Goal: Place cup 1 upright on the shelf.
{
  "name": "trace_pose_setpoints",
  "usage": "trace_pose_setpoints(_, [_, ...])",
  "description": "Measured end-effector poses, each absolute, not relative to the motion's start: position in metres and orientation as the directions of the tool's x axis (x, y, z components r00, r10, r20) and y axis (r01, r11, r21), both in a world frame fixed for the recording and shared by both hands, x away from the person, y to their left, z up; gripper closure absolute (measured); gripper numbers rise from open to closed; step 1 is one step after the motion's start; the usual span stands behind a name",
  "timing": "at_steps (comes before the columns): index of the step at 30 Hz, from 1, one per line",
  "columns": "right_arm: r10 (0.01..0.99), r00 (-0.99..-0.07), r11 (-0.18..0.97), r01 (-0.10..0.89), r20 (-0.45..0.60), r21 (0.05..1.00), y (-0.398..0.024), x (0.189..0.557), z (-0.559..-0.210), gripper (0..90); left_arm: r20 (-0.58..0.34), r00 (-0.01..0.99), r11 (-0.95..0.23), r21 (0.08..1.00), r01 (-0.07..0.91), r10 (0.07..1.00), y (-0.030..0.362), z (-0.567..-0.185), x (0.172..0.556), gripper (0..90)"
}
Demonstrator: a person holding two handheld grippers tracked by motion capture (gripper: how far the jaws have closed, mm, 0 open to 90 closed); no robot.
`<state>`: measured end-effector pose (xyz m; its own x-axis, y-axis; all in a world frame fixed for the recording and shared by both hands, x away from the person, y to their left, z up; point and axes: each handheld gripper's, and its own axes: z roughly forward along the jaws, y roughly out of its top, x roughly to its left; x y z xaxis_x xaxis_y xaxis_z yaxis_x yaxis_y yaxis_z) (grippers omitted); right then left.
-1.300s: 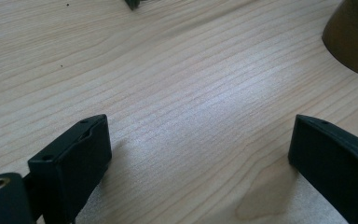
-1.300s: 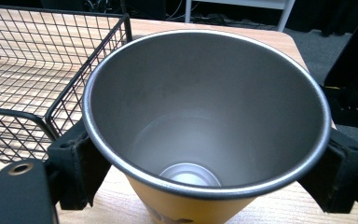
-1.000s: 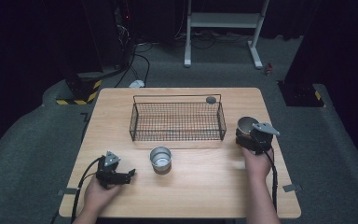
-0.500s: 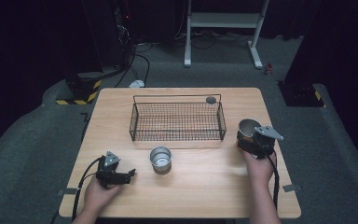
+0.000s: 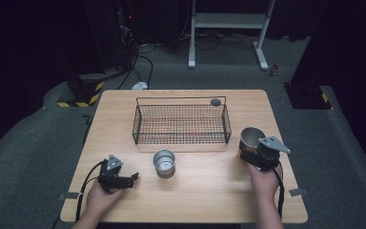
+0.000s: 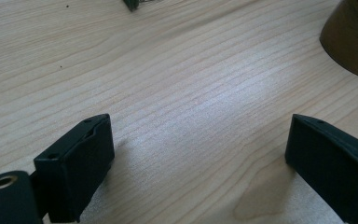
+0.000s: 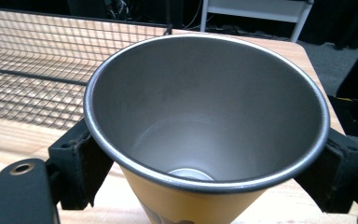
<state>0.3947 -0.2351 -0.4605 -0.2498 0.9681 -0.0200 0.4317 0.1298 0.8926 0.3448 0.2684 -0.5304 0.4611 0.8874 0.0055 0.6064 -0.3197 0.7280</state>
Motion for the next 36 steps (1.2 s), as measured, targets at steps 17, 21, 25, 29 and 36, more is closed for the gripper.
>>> trace_pose_setpoints(17, [0.940,-0.339,0.185,0.393,-0.045,0.901,-0.189,0.364,-0.456,14.4,0.007,0.462,-0.322,0.725,0.608,0.887,0.269,-0.530,0.345,8.2])
trace_pose_setpoints(21, [0.932,-0.359,0.194,0.388,-0.047,0.901,-0.178,0.365,-0.453,14.4,0.006,0.461,-0.321,0.726,0.608,0.887,0.268,-0.530,0.345,8.2])
trace_pose_setpoints(25, [0.930,-0.368,0.158,0.380,-0.008,0.912,-0.169,0.369,-0.449,14.4,0.002,0.458,-0.316,0.727,0.610,0.889,0.268,-0.530,0.345,8.2])
trace_pose_setpoints(29, [0.926,-0.377,0.156,0.370,-0.006,0.916,-0.160,0.375,-0.443,14.4,0.002,0.458,-0.316,0.727,0.610,0.889,0.268,-0.530,0.345,8.2])
trace_pose_setpoints(36, [0.918,-0.396,0.171,0.349,-0.021,0.921,-0.146,0.385,-0.428,14.4,0.004,0.458,-0.317,0.728,0.608,0.889,0.268,-0.530,0.345,8.2])
